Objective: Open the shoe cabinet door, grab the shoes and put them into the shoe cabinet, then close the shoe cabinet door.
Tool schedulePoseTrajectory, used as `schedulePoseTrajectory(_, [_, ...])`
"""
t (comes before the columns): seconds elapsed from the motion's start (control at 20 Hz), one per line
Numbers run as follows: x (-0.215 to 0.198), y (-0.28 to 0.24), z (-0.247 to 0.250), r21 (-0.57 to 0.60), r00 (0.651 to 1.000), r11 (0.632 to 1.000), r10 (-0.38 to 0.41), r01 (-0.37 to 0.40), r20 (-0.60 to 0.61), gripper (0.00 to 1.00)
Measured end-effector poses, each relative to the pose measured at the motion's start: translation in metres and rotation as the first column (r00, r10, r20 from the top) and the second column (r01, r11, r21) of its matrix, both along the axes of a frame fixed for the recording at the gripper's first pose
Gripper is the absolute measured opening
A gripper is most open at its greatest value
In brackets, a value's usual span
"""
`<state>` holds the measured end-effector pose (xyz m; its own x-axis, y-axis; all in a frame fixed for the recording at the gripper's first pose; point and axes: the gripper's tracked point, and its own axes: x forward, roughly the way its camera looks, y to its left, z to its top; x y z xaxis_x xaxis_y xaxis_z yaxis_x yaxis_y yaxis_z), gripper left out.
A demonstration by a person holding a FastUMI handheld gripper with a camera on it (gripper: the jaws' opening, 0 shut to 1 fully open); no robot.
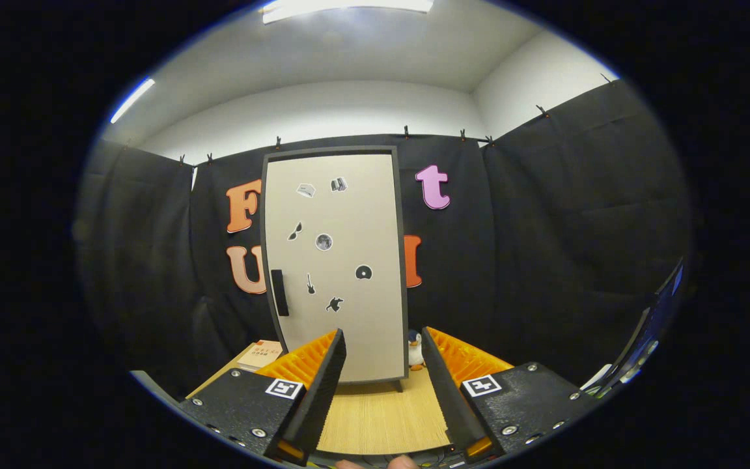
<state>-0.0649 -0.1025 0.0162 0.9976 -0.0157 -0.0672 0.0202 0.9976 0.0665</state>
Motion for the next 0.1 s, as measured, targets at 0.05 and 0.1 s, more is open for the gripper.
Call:
schedulePoseTrajectory(0.05, [0.001, -0.0009, -0.0017, 0.003, 1.0, 1.0, 0.002, -0.002, -0.003, 0.75])
schedulePoseTrajectory(0.1, [0.0014, -0.001, -0.0022, 0.007, 1.0, 1.0, 0.004, -0.004, -0.003, 0.74])
